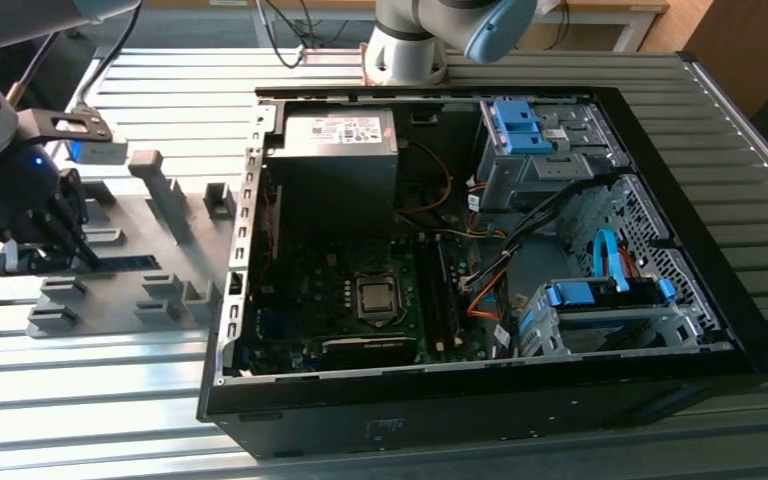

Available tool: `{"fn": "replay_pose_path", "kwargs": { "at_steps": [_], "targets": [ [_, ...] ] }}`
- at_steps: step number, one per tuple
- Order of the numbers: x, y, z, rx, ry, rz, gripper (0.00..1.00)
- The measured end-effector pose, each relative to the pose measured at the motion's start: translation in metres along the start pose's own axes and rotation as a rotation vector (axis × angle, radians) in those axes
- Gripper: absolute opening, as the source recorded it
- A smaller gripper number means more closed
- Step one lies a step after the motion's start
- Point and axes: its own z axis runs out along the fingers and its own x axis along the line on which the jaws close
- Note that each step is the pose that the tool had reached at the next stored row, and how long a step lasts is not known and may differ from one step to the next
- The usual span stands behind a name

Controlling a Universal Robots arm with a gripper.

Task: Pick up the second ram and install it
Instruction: 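Pick up the second ram and move it above second insertion slot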

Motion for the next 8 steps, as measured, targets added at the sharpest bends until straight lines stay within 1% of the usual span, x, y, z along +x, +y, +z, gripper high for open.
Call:
{"fn": "replay_pose_path", "kwargs": {
  "at_steps": [8],
  "targets": [
    [0.0000,0.0000,-0.0022,0.0000,0.0000,0.000,0.14]
  ]
}}
